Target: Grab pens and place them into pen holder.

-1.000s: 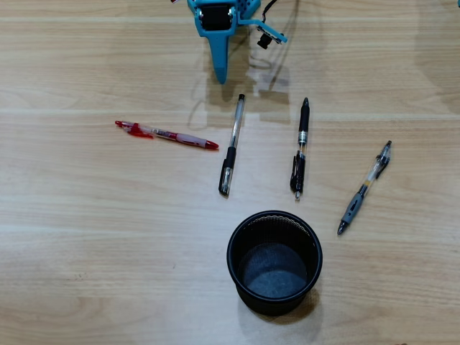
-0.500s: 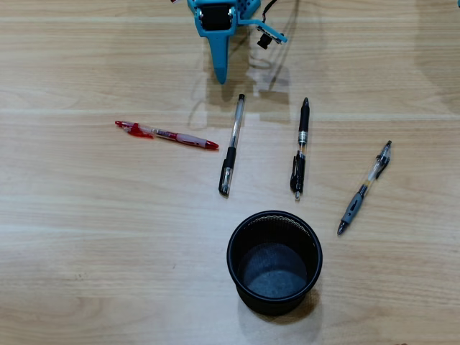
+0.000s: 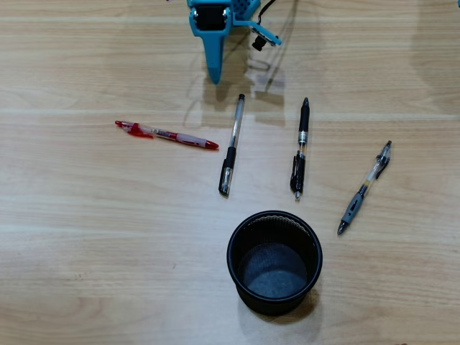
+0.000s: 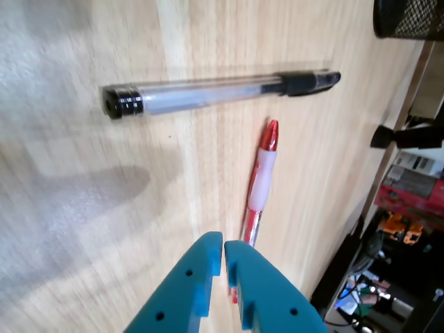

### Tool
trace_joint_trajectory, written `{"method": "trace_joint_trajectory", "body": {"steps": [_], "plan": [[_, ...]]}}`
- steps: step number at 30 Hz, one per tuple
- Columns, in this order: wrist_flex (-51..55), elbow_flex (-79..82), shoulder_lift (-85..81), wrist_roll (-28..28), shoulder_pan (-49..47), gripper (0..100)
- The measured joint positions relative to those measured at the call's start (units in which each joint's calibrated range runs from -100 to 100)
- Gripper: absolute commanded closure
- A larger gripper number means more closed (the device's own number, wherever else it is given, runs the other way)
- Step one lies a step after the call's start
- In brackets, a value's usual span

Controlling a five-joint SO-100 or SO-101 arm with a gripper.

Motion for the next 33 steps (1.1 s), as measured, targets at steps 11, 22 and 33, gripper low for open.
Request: {"method": "trace_joint_trajectory", "body": {"steps": [11,22,33], "plan": [[0.09,-24.13,26.59,0.0,4.38,98],[1.99,-54.04,61.77,-0.16,6.96,98],[32.02,-90.15,90.57,-19.51,11.53,98]]}}
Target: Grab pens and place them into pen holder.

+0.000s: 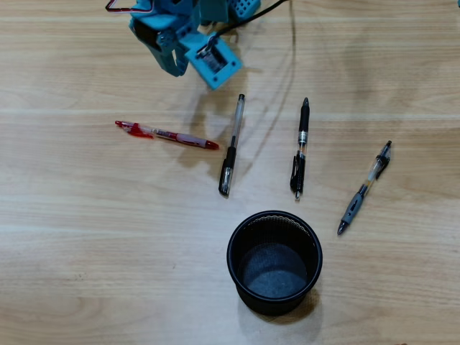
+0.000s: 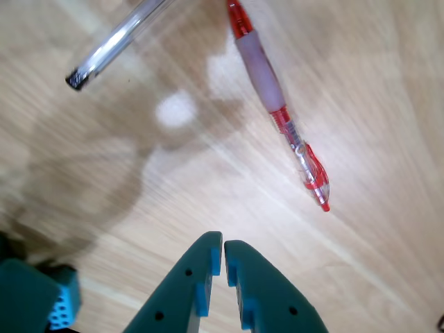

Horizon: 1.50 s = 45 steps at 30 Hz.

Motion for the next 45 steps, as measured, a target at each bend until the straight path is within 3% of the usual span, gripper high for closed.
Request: {"method": "trace_joint_trajectory", "body": {"steps": [2,6,16,22,30,39,45], "plan": [[2.85,-5.77,3.65,-3.28,0.0,98],[4.49,-11.54,9.69,-4.63,0.0,98],[4.57,-16.59,20.99,2.03,0.1,96],[4.23,-21.3,28.38,3.38,0.1,76],[4.23,-21.83,34.15,4.32,0.19,77],[-2.68,-21.92,40.61,4.89,-1.62,77],[-5.44,-23.87,42.82,4.84,-3.33,83]]}}
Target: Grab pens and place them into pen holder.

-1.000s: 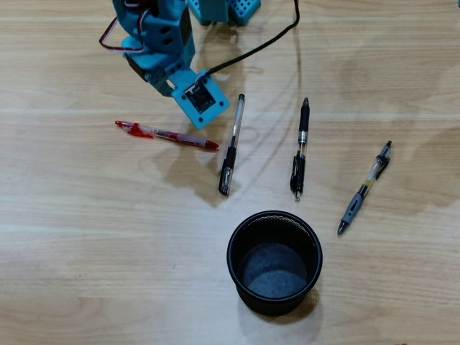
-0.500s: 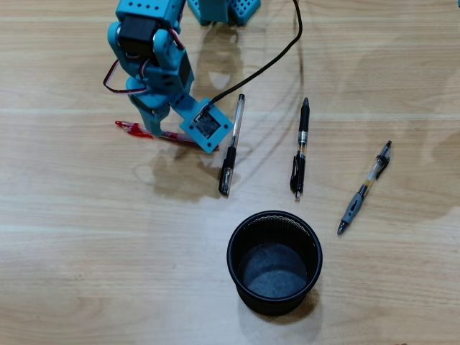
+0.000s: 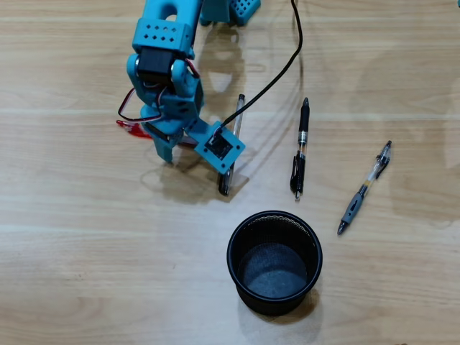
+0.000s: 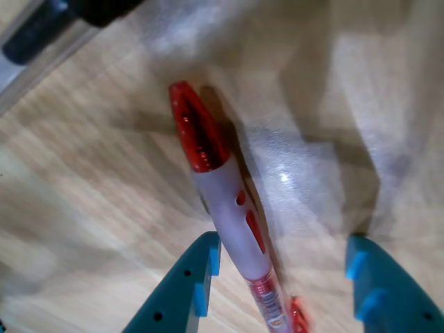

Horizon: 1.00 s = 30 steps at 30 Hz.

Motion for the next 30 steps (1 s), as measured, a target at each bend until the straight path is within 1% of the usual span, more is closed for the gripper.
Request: {"method": "trace_joint_trajectory", "body": {"steps": [5,11,21,27,30], "plan": [[-1.81,0.27,0.34,0.21,-0.19,89],[-3.02,2.57,0.34,0.31,-0.19,98],[-3.02,2.75,0.34,0.31,-0.1,98],[-2.76,4.26,-5.18,0.16,1.52,98],[-2.07,4.26,-11.55,-0.21,2.19,98]]}}
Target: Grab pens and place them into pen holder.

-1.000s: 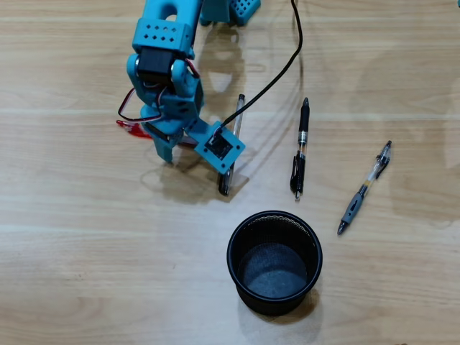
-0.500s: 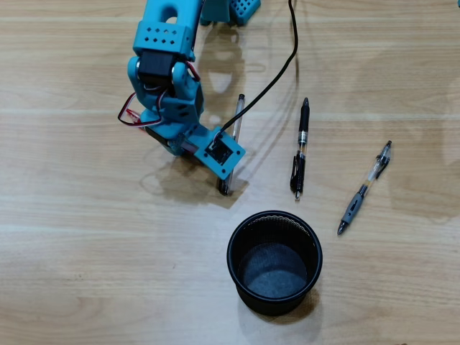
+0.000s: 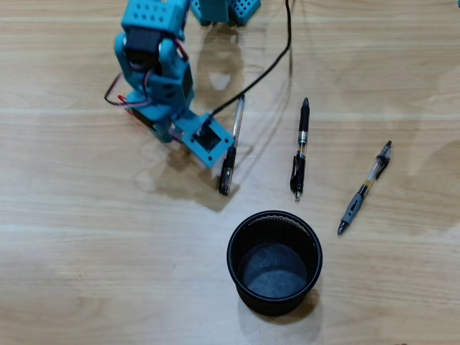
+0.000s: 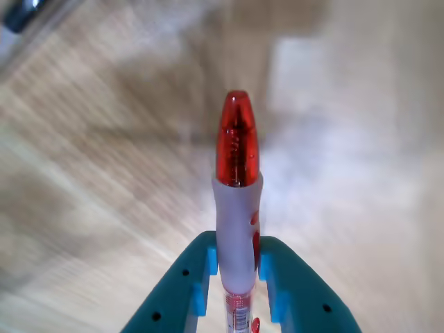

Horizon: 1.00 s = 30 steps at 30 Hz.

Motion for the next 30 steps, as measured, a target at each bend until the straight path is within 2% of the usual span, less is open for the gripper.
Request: {"method": "trace_joint_trajectory", "body": {"steps": [10,17,23,30], "plan": [[0.0,0.0,-19.46,-4.63,-1.62,98],[-1.73,0.0,-24.47,-11.34,-6.29,98],[-13.21,0.0,-24.81,-18.31,-14.39,98],[-33.15,0.0,-24.81,-23.51,-22.11,98]]}}
